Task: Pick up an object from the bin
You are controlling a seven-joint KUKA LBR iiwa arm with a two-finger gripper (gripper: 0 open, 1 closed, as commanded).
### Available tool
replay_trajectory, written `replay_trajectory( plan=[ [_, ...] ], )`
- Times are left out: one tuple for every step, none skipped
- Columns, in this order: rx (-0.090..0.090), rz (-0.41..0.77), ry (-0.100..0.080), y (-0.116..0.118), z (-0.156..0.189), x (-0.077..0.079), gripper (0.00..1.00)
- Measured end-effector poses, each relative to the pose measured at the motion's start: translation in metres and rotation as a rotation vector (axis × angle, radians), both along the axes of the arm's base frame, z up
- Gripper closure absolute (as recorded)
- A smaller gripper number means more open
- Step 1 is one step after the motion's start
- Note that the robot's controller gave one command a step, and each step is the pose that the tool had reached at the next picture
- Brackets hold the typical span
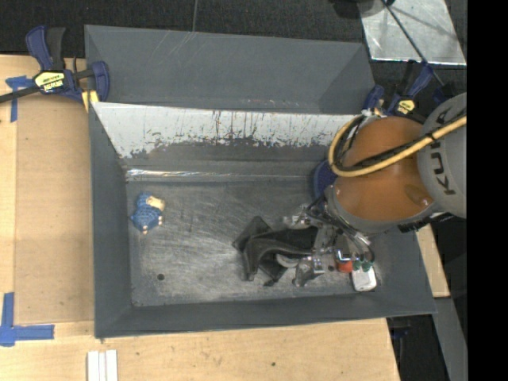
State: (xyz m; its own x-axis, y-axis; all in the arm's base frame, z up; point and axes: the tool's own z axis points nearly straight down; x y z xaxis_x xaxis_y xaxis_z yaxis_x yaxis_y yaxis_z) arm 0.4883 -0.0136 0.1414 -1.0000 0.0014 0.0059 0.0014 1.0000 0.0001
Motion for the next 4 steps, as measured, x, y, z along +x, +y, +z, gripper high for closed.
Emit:
replay_trajectory(
  plan=[
    [0.0, -0.062, -0.015, 0.003, 0.035, 0.048, 0.0],
    [0.002, -0.062, -0.026, 0.009, -0.02, 0.07, 0.0],
    [0.004, 0.013, -0.024, 0.011, -0.023, 0.07, 0.0],
    [0.003, 0.118, -0.034, 0.013, -0.023, 0.071, 0.0]
  ],
)
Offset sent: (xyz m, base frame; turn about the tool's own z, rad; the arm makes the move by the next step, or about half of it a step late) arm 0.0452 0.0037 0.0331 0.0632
